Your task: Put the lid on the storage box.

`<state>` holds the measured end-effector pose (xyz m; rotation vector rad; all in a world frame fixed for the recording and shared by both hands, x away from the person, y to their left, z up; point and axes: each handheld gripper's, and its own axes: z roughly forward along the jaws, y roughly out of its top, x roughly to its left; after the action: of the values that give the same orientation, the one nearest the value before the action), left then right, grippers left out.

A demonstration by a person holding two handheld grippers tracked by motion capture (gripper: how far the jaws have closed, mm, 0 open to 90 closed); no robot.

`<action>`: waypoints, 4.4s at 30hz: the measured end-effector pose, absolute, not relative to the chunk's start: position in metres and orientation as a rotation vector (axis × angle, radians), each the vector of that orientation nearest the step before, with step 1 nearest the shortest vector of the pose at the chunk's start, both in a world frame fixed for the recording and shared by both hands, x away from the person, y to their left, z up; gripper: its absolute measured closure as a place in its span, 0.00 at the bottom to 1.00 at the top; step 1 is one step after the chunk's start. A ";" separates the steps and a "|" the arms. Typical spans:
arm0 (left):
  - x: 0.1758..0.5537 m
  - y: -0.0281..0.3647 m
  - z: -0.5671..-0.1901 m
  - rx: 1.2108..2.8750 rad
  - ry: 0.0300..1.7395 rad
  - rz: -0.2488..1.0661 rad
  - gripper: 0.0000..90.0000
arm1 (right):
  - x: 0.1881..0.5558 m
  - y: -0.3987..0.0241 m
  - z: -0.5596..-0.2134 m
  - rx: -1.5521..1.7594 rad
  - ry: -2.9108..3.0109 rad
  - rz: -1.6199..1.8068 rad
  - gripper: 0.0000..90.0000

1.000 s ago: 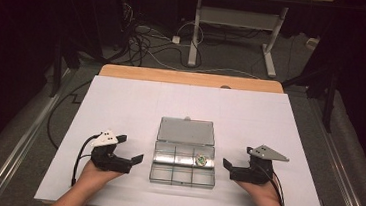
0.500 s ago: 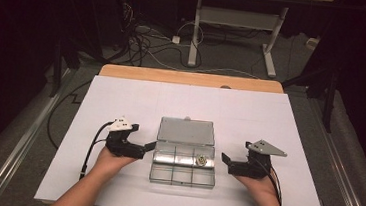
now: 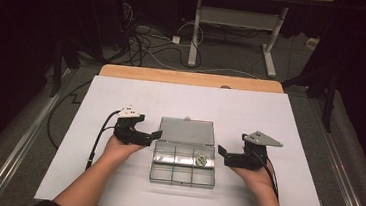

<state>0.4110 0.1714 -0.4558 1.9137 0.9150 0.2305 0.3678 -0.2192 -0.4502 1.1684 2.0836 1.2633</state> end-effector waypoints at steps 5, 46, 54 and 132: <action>0.419 0.167 -0.456 1.903 0.934 0.200 0.00 | 0.377 -0.210 -0.445 1.183 2.095 1.279 0.00; 0.438 0.138 -0.479 2.009 0.997 0.121 0.00 | 0.430 -0.166 -0.473 1.459 2.284 1.253 0.10; 0.438 0.138 -0.479 2.010 0.994 0.124 0.00 | 0.430 -0.166 -0.475 1.550 2.302 1.321 0.21; 0.387 0.161 -0.448 1.872 0.760 0.200 0.77 | 0.333 -0.193 -0.444 0.962 2.144 1.380 1.00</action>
<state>0.3867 0.1609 -0.4483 1.8724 0.7604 0.1996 0.3327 -0.1930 -0.4439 0.9616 2.1436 1.3797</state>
